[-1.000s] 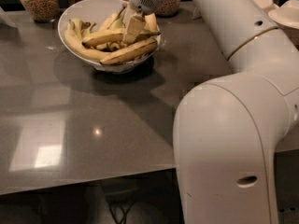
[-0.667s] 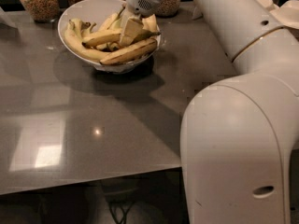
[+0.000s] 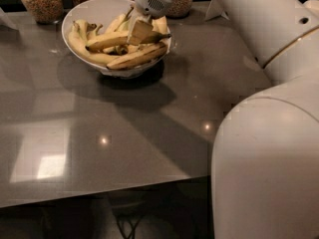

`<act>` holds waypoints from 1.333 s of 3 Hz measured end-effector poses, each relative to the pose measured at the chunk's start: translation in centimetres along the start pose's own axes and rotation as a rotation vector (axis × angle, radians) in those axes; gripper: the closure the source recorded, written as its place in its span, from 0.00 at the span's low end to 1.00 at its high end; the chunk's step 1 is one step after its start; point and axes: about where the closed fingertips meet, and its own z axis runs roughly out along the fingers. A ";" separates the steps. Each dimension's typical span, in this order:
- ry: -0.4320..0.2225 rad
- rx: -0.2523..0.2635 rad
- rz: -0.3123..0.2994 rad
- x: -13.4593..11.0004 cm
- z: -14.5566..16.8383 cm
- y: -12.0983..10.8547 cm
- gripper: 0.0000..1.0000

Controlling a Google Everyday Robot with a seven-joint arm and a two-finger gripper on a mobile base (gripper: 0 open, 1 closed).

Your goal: Pick banana from white bowl

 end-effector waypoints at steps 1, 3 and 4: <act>0.000 0.023 -0.024 -0.7 -1.1 0.1 1.00; 0.012 0.070 -0.056 -1.9 -4.1 0.3 1.00; -0.013 0.112 -0.043 -1.8 -7.0 1.4 1.00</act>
Offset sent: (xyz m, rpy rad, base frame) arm -0.0107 -0.0020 0.0478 -0.0279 -0.0966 0.0267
